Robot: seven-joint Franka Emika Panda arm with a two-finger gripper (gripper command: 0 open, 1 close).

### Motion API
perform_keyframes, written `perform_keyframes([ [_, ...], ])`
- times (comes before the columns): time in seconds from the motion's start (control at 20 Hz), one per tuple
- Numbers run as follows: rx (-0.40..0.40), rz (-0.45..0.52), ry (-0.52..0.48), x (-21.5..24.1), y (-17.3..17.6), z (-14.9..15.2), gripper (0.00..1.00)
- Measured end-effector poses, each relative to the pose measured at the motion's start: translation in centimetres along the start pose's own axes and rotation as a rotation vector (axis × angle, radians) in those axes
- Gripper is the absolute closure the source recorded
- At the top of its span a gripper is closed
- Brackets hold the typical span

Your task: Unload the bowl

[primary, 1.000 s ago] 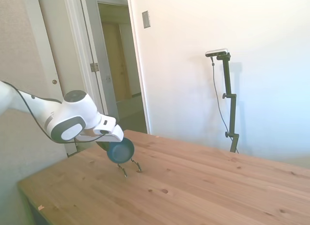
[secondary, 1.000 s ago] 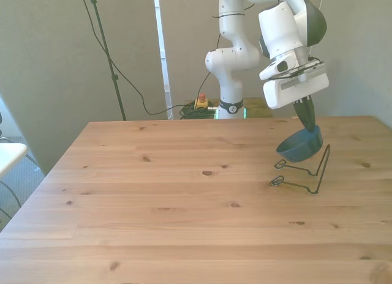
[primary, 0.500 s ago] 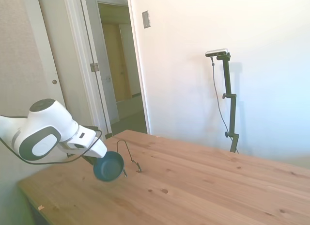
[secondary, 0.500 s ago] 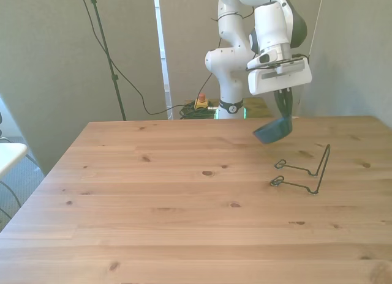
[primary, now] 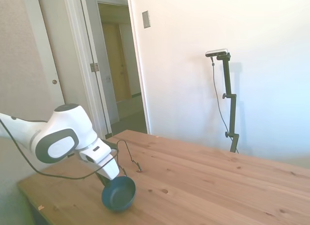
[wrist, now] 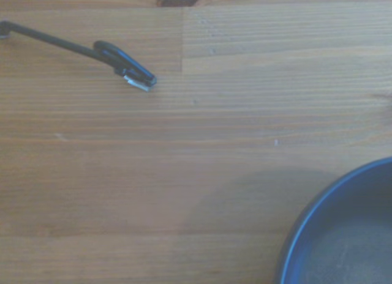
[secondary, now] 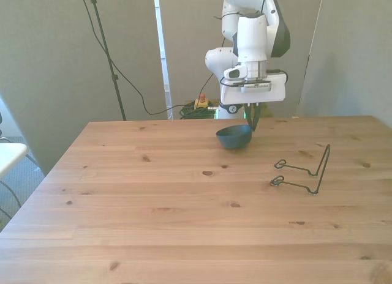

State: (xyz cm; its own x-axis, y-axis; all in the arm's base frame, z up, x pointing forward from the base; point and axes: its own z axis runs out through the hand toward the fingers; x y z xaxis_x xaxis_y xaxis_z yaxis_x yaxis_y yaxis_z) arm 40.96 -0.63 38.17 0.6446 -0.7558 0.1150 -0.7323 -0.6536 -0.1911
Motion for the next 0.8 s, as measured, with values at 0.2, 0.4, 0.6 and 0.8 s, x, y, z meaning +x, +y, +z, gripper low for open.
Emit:
perform_keyframes([
  [0.2,-0.019,-0.003,-0.054,1.0,-1.1,0.7,0.00],
  [0.4,-0.036,-0.009,-0.075,1.0,-1.2,0.7,0.00],
  [0.6,-0.068,-0.028,-0.091,0.5,-1.1,0.5,0.00],
  [0.8,-0.080,-0.018,-0.093,-0.2,-0.7,-1.4,0.00],
])
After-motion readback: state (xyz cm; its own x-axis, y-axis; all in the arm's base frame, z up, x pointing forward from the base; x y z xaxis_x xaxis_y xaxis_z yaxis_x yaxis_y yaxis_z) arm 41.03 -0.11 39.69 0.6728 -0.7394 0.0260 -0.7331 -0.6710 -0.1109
